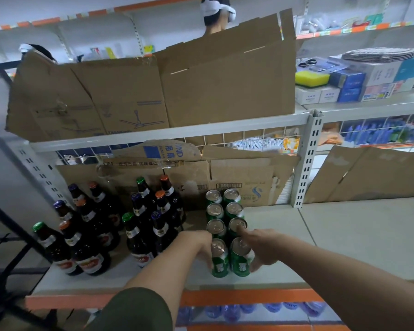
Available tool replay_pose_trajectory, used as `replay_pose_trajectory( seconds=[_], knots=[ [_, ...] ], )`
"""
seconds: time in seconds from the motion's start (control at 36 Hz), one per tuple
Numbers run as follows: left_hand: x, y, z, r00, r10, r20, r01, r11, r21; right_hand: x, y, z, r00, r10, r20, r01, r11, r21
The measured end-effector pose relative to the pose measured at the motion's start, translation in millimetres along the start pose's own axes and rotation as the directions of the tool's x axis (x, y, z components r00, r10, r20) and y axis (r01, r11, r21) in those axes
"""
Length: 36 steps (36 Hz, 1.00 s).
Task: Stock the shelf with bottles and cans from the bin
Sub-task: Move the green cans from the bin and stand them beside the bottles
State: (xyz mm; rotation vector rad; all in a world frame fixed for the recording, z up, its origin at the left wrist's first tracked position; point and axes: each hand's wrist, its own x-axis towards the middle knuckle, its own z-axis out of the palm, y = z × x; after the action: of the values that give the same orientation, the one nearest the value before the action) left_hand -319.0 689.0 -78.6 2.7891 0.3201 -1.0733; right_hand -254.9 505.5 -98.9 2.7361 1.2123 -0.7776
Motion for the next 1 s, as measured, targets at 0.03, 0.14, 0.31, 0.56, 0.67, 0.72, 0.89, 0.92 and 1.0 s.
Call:
replay_pose_trajectory(
  seconds=[0.03, 0.14, 0.31, 0.56, 0.67, 0.72, 0.89, 0.92, 1.0],
  knots=[
    [-2, 3, -7, 1.0, -0.012, -0.009, 0.012, 1.0, 0.012, -3, 2, -3, 1.0, -0.014, 0.004, 0.014, 1.0, 0.011],
    [-12, 20, -38, 0.965, -0.012, -0.262, 0.004, 1.0, -0.03, -10, 24, -16, 1.0, 0.0, 0.027, -0.006, 0.977, 0.211],
    [-11, 80, -70, 0.912, 0.109, -0.396, -0.194, 0.964, -0.183, -43, 94, -38, 0.979, 0.176, -0.102, -0.151, 0.966, 0.212],
    [-3, 261, -101, 0.774, 0.466, -0.43, -0.504, 0.863, 0.029, -208, 201, -40, 0.746, 0.582, -0.325, -0.446, 0.798, 0.407],
    [-17, 354, -91, 0.663, 0.644, -0.383, -0.635, 0.754, 0.169, -289, 234, -21, 0.599, 0.726, -0.338, -0.571, 0.683, 0.456],
    [-25, 397, -83, 0.627, 0.699, -0.343, -0.679, 0.707, 0.199, -325, 251, -11, 0.546, 0.767, -0.337, -0.61, 0.64, 0.468],
    [-36, 502, -63, 0.577, 0.766, -0.284, -0.72, 0.641, 0.267, -408, 306, 11, 0.415, 0.85, -0.323, -0.678, 0.526, 0.513],
    [-35, 518, -60, 0.568, 0.773, -0.282, -0.724, 0.632, 0.276, -419, 316, 15, 0.409, 0.859, -0.307, -0.681, 0.511, 0.524],
    [-34, 567, -54, 0.56, 0.782, -0.274, -0.726, 0.623, 0.292, -446, 355, 32, 0.406, 0.877, -0.257, -0.672, 0.477, 0.567]
  ],
)
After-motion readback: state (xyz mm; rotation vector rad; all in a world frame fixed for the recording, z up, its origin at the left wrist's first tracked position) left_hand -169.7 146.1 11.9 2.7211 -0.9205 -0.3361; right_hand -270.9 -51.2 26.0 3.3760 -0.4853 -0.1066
